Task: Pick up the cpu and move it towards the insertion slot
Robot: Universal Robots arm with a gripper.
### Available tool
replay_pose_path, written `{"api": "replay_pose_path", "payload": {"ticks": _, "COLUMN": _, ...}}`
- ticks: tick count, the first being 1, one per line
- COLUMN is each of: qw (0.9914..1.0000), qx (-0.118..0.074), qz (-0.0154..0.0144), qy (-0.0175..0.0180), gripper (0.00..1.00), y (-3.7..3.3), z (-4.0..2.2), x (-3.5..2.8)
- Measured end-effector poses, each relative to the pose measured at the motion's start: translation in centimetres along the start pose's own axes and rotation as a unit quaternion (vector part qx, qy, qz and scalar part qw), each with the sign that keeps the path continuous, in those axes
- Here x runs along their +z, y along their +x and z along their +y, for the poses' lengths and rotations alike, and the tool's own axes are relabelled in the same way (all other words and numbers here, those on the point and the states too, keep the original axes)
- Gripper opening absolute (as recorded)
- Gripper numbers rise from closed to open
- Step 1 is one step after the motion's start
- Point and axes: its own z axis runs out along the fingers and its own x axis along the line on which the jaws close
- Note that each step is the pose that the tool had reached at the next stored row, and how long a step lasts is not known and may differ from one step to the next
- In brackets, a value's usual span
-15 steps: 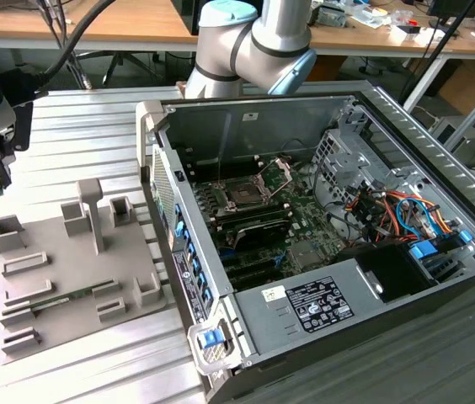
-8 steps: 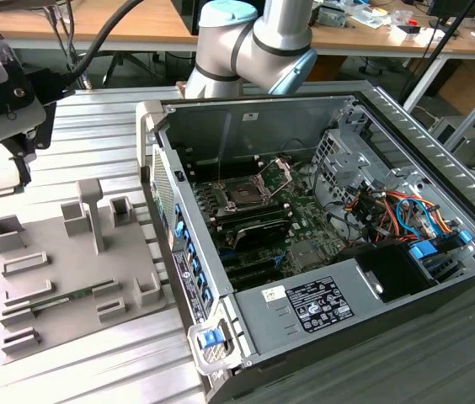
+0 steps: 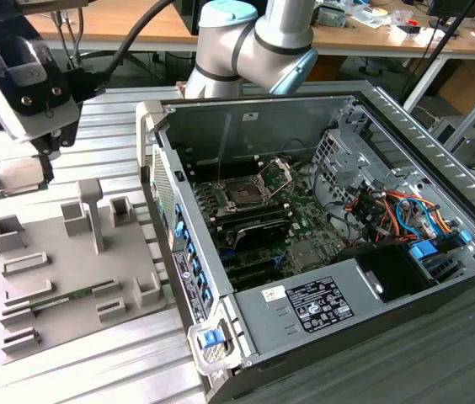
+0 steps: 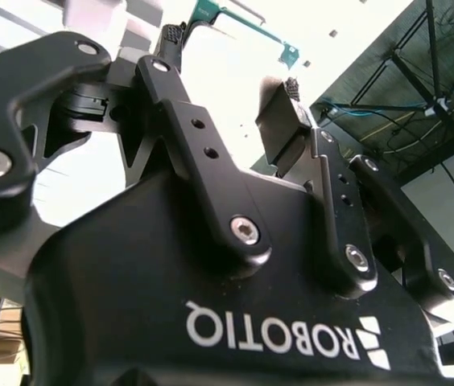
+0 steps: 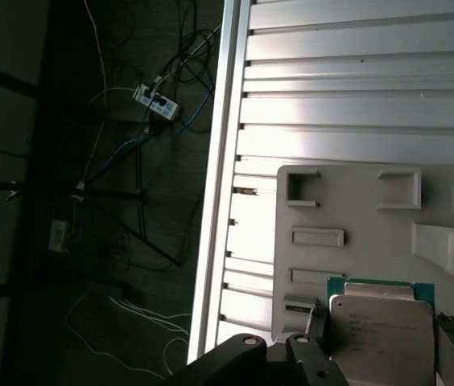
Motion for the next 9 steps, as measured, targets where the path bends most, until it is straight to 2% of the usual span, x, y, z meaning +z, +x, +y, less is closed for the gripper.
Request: {"api": "replay_pose_path", "payload": {"ticks": 9, "qw": 1.0, "qx": 0.0, "qz": 0.0014, "qy": -0.0002, "gripper": 0.55, "y": -2.72, "z": -0.35, "x": -0.03}}
